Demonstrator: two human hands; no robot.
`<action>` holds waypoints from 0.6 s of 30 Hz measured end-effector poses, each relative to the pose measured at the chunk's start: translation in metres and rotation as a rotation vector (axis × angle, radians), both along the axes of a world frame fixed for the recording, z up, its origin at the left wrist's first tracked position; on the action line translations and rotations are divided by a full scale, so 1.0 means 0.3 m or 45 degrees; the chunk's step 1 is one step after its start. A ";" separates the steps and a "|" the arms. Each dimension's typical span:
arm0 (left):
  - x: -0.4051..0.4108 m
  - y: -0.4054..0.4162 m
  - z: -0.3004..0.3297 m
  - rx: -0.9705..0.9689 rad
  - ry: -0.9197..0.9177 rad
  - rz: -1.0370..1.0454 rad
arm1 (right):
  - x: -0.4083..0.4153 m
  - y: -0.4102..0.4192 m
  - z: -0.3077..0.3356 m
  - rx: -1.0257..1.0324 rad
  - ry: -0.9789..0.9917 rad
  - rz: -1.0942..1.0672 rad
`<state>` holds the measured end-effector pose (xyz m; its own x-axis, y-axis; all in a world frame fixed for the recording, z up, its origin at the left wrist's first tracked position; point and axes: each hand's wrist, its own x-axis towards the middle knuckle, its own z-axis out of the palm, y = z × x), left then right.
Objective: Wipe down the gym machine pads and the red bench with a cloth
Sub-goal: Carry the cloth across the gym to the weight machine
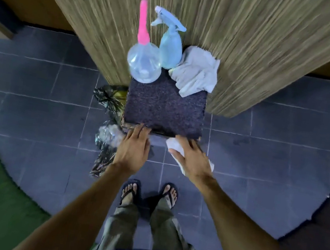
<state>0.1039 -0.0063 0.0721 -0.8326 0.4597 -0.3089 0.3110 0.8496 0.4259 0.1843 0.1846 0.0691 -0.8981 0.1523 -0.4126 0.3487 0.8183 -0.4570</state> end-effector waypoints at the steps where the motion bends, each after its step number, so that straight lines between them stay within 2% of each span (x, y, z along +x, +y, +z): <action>1: 0.046 0.005 0.017 0.002 -0.035 -0.026 | 0.080 -0.020 0.017 -0.059 -0.024 -0.108; 7: 0.317 0.035 0.030 0.086 -0.324 -0.267 | 0.532 -0.203 0.083 -0.097 0.001 -0.755; 15: 0.702 0.019 0.050 -0.077 -0.420 -1.058 | 1.023 -0.571 0.119 -0.076 -0.011 -1.628; 18: 0.889 -0.011 0.076 -0.172 -0.481 -1.338 | 1.228 -0.763 0.123 -0.077 0.061 -1.963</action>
<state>0.3707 -0.0097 0.0948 0.1059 0.8217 -0.5600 0.7706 0.2881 0.5684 0.5528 -0.0443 0.1060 0.0974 0.8983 -0.4284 0.7944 -0.3295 -0.5103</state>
